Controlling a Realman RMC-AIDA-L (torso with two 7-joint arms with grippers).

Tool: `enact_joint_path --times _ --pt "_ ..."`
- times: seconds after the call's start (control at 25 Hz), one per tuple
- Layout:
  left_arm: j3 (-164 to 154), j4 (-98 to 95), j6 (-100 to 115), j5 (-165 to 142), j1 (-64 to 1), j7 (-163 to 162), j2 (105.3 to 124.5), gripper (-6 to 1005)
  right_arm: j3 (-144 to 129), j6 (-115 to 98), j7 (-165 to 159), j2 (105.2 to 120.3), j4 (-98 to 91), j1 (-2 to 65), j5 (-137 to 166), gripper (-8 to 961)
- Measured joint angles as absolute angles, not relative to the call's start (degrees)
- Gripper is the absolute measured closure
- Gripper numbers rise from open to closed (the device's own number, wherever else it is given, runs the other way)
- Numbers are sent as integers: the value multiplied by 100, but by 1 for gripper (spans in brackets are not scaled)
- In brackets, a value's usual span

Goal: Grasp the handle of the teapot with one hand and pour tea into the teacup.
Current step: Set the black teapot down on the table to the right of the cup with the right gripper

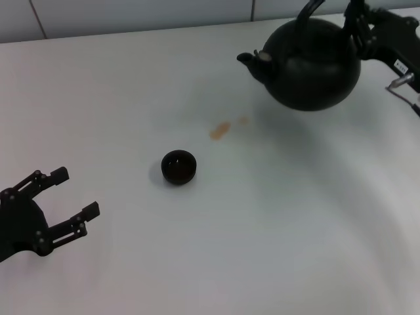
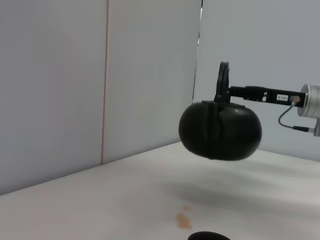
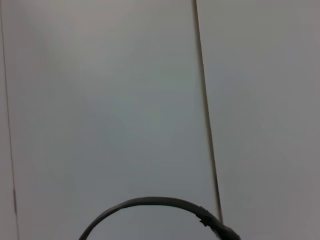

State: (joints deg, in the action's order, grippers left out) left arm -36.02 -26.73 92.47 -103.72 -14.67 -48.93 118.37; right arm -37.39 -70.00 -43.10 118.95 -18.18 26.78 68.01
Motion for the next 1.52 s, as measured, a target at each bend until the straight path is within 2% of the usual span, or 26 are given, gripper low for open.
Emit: enact_joint_path --times 1.52 --pt "-3595 -2584 9211 -10371 -1518 -4914 11839 136 -3814 -6946 -3093 11924 -879 2644 6861 851"
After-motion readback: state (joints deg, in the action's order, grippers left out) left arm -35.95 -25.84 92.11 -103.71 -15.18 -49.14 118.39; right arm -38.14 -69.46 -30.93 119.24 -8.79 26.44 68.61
